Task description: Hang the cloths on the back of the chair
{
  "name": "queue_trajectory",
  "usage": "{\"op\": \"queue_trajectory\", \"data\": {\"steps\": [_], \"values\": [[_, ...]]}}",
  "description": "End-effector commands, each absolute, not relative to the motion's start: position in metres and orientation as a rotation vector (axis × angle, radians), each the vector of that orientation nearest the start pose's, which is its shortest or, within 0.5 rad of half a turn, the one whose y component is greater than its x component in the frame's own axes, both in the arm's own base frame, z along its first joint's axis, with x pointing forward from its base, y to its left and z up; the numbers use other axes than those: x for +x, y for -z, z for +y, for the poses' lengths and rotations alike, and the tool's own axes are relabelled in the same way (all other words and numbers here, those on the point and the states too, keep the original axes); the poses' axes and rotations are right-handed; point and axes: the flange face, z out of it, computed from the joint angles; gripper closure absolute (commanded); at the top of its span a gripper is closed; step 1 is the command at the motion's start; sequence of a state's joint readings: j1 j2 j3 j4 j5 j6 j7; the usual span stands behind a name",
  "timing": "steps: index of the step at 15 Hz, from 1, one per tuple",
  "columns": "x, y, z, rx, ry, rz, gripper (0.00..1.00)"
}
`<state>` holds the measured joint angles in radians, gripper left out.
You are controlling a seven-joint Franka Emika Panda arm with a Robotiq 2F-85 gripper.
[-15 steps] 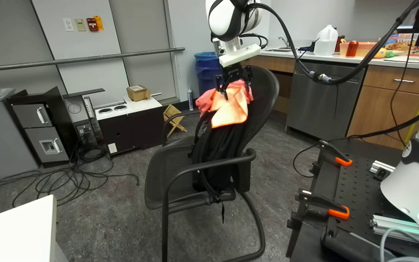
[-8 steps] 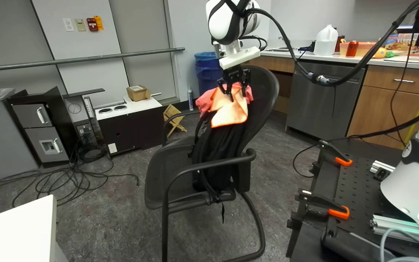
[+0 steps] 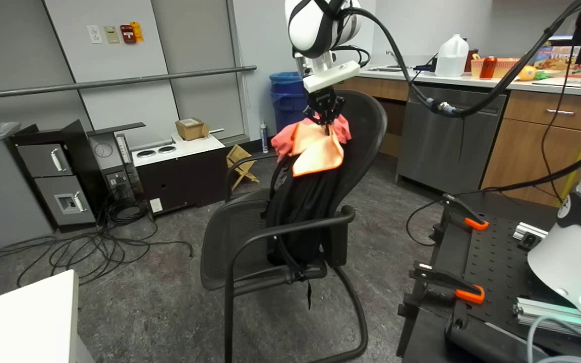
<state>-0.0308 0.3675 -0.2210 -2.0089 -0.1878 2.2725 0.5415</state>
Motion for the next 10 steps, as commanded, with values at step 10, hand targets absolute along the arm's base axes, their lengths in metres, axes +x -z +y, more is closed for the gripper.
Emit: {"op": "queue_trajectory", "data": {"steps": [10], "values": [[0.518, -0.385, -0.181, -3.169, 0.003, 0.886, 0.99]]}}
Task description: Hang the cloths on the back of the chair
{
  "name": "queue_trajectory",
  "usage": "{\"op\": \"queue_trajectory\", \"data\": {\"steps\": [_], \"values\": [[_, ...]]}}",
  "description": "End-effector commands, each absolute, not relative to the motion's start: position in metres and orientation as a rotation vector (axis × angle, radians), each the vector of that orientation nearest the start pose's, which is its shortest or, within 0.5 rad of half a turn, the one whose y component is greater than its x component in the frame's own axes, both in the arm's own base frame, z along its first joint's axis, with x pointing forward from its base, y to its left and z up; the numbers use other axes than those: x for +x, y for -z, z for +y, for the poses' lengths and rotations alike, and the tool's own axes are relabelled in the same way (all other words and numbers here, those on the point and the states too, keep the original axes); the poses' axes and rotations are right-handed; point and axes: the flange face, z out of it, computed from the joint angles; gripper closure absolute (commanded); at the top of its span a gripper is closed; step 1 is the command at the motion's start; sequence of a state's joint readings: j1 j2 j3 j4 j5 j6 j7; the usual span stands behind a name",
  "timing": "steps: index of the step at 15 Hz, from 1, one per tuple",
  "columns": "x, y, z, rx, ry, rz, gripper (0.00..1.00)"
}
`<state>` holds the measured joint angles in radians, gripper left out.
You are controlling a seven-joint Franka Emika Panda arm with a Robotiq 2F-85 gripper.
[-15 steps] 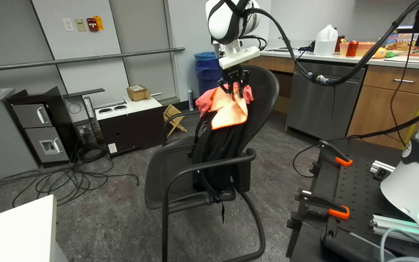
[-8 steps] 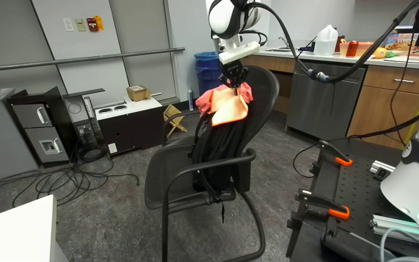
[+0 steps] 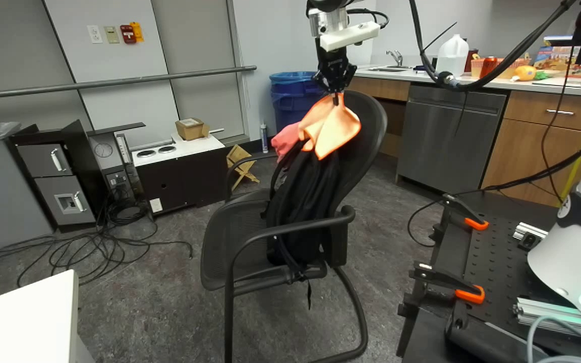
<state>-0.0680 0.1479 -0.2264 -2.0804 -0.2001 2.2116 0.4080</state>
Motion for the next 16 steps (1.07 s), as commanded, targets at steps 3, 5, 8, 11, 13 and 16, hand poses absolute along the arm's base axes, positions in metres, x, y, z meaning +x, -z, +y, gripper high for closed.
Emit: {"op": "queue_trajectory", "data": {"steps": [3, 5, 8, 11, 13, 16], "values": [[0.501, -0.405, -0.196, -3.127, 0.017, 0.834, 0.99], [0.488, -0.415, -0.203, -3.086, 0.015, 0.783, 0.99], [0.473, -0.427, -0.209, -3.021, 0.007, 0.725, 0.99], [0.46, -0.434, -0.218, -2.987, -0.022, 0.689, 0.99], [0.453, -0.434, -0.227, -2.979, -0.045, 0.696, 0.99], [0.445, -0.426, -0.242, -2.977, -0.082, 0.736, 0.99]]}}
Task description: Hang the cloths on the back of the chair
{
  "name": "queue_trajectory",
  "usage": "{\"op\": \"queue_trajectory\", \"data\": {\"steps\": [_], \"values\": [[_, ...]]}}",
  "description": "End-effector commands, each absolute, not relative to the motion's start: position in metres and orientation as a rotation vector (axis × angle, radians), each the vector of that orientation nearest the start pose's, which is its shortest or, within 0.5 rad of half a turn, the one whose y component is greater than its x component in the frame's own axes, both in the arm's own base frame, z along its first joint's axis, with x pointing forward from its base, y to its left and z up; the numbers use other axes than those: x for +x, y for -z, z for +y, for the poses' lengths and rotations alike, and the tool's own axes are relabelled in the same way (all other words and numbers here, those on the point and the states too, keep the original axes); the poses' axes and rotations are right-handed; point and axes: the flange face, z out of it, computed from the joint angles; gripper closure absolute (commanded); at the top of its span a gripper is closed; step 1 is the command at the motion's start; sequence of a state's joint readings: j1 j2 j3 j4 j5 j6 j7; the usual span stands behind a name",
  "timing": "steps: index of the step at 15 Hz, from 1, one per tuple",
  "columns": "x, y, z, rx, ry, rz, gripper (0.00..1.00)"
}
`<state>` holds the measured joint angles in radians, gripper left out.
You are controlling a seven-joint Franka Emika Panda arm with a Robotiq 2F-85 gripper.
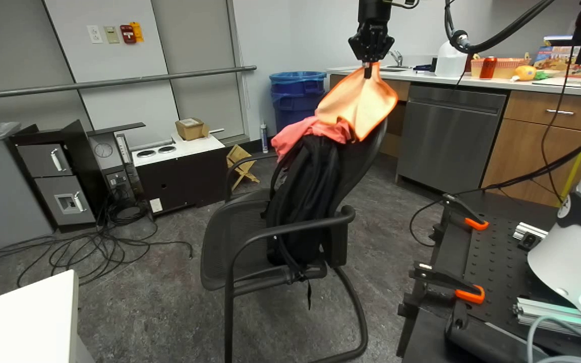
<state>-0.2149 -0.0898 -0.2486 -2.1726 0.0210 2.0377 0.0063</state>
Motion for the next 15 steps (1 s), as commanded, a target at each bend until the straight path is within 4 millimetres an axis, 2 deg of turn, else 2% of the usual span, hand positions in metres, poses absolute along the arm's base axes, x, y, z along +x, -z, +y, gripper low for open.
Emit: {"op": "queue_trajectory", "data": {"steps": [1, 13, 14, 15], "values": [[0.444, -0.42, -0.248, -2.975, -0.091, 0.763, 0.99], [0.439, -0.378, -0.284, -2.995, -0.181, 1.015, 0.99], [0.439, -0.377, -0.287, -3.006, -0.181, 1.045, 0.72], [0.439, -0.376, -0.29, -3.014, -0.18, 1.076, 0.71]]}}
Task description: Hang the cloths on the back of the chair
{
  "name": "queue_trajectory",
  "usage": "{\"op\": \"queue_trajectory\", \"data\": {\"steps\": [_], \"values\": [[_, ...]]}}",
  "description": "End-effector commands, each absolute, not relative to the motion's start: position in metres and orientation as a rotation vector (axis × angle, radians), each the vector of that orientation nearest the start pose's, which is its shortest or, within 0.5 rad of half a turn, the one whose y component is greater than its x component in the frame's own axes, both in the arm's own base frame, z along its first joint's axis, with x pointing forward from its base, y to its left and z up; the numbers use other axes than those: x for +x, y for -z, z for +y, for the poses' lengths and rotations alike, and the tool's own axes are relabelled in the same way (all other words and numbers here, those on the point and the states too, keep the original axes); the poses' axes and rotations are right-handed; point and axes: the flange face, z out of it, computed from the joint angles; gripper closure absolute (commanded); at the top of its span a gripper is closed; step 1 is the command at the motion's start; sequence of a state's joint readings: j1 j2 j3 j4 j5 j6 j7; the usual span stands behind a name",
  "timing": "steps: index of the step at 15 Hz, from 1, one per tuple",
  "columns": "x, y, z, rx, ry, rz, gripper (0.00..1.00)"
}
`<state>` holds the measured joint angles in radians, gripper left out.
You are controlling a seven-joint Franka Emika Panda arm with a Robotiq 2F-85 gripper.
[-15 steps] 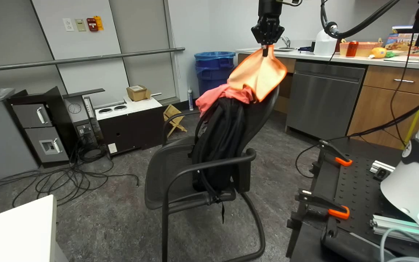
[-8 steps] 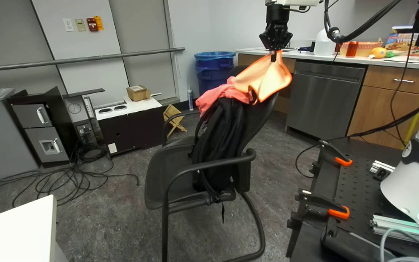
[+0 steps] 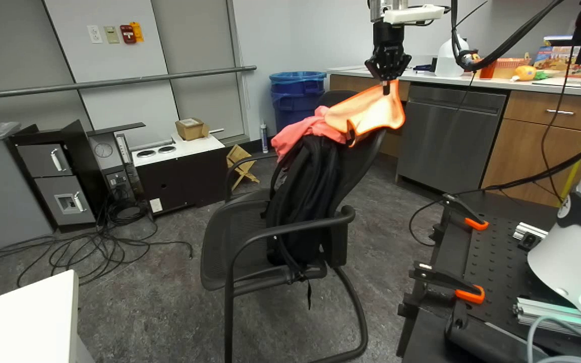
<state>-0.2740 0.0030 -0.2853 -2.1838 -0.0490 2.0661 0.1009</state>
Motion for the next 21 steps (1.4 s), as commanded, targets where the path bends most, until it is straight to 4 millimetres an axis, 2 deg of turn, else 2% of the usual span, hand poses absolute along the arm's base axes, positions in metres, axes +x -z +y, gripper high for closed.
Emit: {"op": "queue_trajectory", "data": {"steps": [1, 8, 10, 14, 21], "values": [[0.438, -0.375, -0.294, -3.021, -0.185, 1.103, 0.64], [0.433, -0.374, -0.309, -3.038, -0.209, 1.22, 0.11], [0.431, -0.377, -0.313, -3.048, -0.215, 1.249, 0.0], [0.427, -0.382, -0.324, -3.087, -0.209, 1.311, 0.0], [0.424, -0.354, -0.343, -3.11, -0.351, 1.335, 0.0]]}}
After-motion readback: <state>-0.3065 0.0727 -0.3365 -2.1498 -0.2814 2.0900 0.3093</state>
